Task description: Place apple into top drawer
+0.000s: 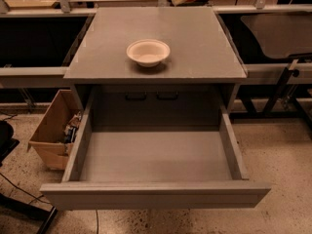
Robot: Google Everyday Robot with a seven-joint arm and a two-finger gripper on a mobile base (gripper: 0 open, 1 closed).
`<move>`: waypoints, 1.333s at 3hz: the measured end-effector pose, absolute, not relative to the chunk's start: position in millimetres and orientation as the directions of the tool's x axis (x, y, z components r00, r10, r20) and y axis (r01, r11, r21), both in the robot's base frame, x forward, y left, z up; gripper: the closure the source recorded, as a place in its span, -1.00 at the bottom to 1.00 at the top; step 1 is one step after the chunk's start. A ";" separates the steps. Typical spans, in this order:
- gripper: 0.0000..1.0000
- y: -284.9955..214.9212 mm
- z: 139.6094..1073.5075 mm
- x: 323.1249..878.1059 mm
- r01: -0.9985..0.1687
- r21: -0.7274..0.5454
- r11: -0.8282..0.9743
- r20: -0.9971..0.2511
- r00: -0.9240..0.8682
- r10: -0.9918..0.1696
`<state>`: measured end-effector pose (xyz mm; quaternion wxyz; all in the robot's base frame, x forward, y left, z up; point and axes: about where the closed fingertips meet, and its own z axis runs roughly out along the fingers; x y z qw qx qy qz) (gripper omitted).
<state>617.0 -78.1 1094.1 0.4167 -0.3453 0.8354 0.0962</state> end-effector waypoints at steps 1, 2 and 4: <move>1.00 -60.9 1088.0 573.7 -0.692 -0.095 0.716 -0.830 -0.342 -0.440; 1.00 -98.9 998.0 561.5 -0.666 0.008 0.746 -0.806 -0.446 -0.390; 1.00 -153.6 741.7 554.1 -0.594 0.134 0.793 -0.622 -0.674 -0.399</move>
Offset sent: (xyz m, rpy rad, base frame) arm -0.1084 -0.1030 -0.4144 0.0583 0.5633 -0.1162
